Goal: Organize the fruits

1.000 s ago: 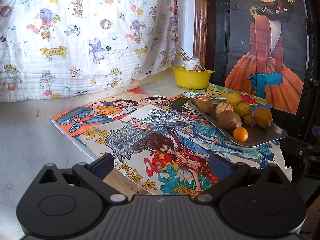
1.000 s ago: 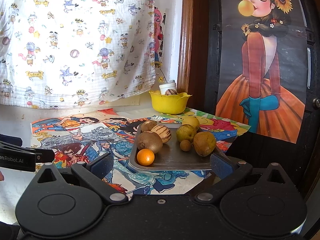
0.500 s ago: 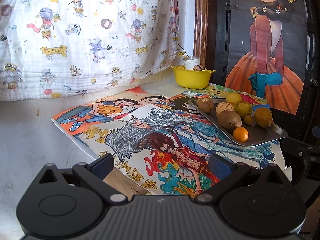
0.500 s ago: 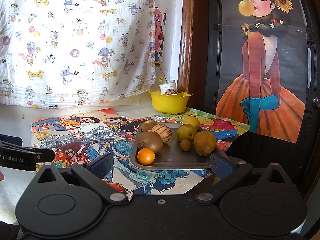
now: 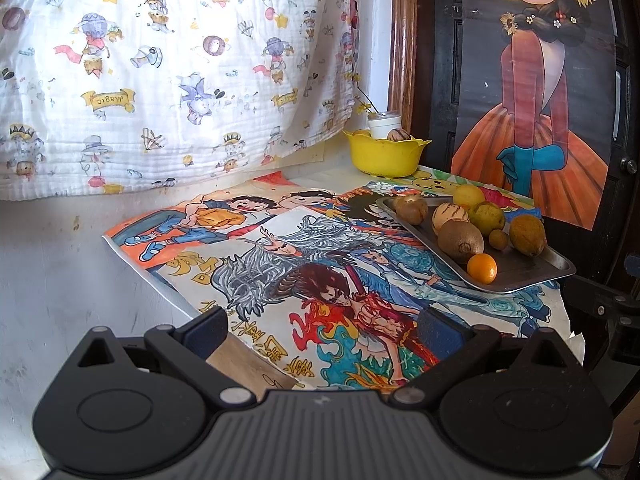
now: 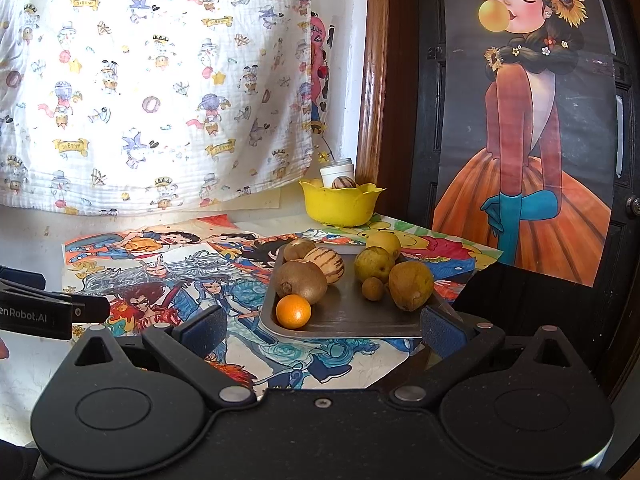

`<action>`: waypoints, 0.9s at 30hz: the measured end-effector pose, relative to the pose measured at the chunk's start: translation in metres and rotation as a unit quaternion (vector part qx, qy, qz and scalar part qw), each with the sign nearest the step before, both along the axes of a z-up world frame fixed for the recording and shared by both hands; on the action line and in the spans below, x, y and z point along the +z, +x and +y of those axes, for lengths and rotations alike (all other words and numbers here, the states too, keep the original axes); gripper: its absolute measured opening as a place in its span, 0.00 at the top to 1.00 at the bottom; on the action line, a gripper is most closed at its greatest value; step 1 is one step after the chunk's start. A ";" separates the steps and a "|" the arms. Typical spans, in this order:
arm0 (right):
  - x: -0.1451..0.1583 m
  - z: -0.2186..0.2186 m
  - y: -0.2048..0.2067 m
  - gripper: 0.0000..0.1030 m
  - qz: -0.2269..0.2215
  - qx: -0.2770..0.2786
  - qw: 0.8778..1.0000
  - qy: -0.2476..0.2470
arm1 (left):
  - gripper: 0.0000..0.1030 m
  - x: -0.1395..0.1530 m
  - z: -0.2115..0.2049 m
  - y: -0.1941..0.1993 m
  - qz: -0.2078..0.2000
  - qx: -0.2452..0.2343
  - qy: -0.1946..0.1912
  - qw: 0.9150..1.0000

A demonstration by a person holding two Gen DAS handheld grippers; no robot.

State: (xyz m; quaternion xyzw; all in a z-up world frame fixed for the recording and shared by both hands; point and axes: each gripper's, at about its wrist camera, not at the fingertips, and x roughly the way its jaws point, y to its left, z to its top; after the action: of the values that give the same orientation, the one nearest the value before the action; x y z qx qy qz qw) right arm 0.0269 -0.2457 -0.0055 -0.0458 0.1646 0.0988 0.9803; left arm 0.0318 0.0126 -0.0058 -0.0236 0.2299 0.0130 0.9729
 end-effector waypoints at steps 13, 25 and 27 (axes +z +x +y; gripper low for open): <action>-0.002 0.000 0.000 0.00 0.001 0.000 1.000 -0.001 | 0.00 -0.002 -0.002 0.001 0.017 0.007 0.009 1.000; -0.001 0.001 0.000 0.00 0.001 0.000 1.000 -0.001 | 0.00 -0.001 -0.002 0.001 0.017 0.008 0.009 1.000; -0.001 0.001 0.000 0.00 0.001 0.000 1.000 -0.001 | 0.00 -0.001 -0.002 0.000 0.017 0.008 0.010 1.000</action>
State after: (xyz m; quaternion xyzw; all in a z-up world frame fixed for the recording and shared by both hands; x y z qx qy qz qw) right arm 0.0272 -0.2450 -0.0066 -0.0468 0.1656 0.0989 0.9801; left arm 0.0322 0.0108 -0.0070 -0.0154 0.2465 0.0232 0.9687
